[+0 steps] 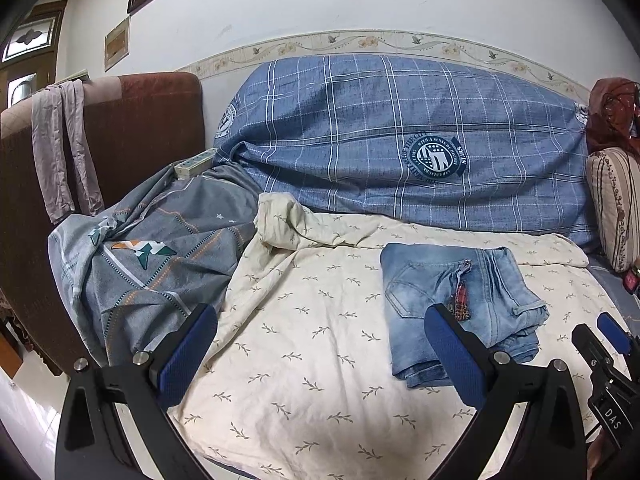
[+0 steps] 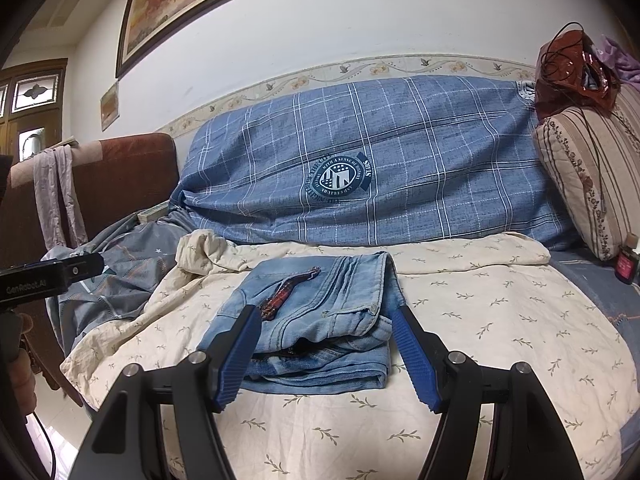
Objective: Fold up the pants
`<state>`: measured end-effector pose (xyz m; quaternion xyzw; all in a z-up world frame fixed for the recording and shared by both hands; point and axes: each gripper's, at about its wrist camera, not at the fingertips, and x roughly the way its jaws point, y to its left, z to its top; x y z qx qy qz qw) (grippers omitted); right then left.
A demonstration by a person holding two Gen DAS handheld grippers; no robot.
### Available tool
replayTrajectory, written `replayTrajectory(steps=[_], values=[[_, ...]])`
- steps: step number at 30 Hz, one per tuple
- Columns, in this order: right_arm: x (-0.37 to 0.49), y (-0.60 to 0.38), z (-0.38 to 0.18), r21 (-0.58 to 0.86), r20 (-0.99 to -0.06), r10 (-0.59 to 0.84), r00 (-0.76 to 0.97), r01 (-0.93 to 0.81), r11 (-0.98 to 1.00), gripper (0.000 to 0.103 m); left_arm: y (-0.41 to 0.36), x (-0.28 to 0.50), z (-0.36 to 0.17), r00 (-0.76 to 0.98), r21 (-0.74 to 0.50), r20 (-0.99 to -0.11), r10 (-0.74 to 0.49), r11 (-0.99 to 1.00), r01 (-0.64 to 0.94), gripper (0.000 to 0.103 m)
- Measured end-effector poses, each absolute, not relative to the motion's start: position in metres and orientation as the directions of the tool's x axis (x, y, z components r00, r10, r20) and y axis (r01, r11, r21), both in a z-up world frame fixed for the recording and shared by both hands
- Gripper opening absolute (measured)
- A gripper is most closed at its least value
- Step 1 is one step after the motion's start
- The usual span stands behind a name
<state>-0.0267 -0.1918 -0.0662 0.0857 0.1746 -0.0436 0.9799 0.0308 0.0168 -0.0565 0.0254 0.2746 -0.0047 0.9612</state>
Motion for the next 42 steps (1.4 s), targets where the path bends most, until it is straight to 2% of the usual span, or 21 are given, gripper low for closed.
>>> replayTrajectory(steps=[9, 20, 30, 42], values=[[-0.024, -0.186, -0.068, 0.135, -0.357, -0.047, 0.933, 0.102, 0.986, 0.071, 0.023, 0.042, -0.072, 0.798, -0.001, -0.603, -0.015, 1.0, 0.017, 0.103], [-0.022, -0.179, -0.071, 0.105, -0.363, -0.043, 0.931, 0.087, 0.991, 0.071, 0.02, 0.036, -0.064, 0.834, 0.036, -0.55, -0.027, 0.998, 0.056, 0.103], [-0.024, -0.179, -0.07, 0.103, -0.347, -0.056, 0.936, 0.097, 0.99, 0.071, 0.009, 0.017, -0.049, 0.9, 0.149, -0.436, -0.001, 0.986, 0.073, 0.103], [-0.023, -0.17, -0.072, 0.062, -0.351, -0.066, 0.934, 0.094, 0.994, 0.071, 0.007, 0.008, -0.044, 0.904, 0.132, -0.423, -0.061, 0.983, 0.128, 0.103]])
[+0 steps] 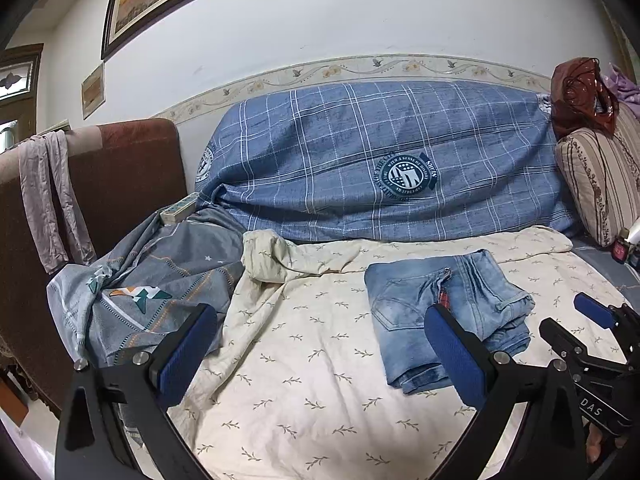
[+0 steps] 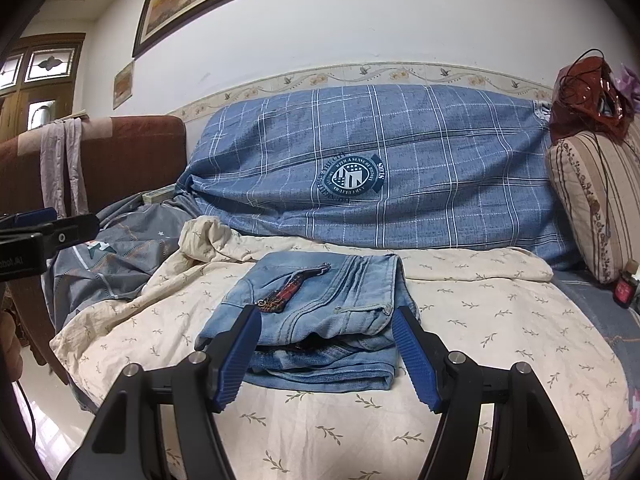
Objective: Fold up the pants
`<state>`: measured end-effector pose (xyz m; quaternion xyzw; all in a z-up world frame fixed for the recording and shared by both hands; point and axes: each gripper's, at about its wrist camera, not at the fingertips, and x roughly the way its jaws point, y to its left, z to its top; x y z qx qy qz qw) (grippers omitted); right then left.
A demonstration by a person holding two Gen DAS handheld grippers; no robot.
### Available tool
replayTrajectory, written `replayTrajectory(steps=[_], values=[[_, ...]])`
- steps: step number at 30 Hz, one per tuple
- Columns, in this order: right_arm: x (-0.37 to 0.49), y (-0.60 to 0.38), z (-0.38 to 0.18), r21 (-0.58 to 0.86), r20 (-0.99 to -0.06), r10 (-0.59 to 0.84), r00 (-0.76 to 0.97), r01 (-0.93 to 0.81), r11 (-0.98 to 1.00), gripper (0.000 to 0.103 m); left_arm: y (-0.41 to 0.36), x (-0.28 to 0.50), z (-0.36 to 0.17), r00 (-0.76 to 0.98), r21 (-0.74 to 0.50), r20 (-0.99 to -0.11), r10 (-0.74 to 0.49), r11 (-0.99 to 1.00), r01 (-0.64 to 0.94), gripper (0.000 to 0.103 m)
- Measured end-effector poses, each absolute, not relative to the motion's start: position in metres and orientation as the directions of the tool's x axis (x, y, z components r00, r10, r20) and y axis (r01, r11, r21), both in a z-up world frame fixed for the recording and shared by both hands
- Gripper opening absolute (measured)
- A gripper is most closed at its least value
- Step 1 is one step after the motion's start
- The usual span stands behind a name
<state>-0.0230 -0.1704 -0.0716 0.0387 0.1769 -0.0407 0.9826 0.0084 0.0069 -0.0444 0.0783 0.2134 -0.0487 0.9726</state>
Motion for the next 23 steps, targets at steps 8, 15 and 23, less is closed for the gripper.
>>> replayTrajectory(steps=[8, 15, 23], values=[[-0.024, -0.166, -0.069, 0.044, -0.346, -0.066, 0.936, 0.086, 0.995, 0.071, 0.006, 0.007, -0.045, 0.903, 0.127, -0.423, -0.077, 0.982, 0.143, 0.103], [-0.023, -0.161, -0.068, 0.025, -0.345, -0.064, 0.937, 0.077, 0.997, 0.071, 0.008, 0.007, -0.047, 0.896, 0.115, -0.431, -0.104, 0.979, 0.169, 0.103], [-0.017, -0.165, -0.07, 0.044, -0.37, -0.059, 0.927, 0.082, 0.996, 0.071, 0.007, 0.009, -0.047, 0.887, 0.09, -0.428, -0.172, 0.969, 0.231, 0.103]])
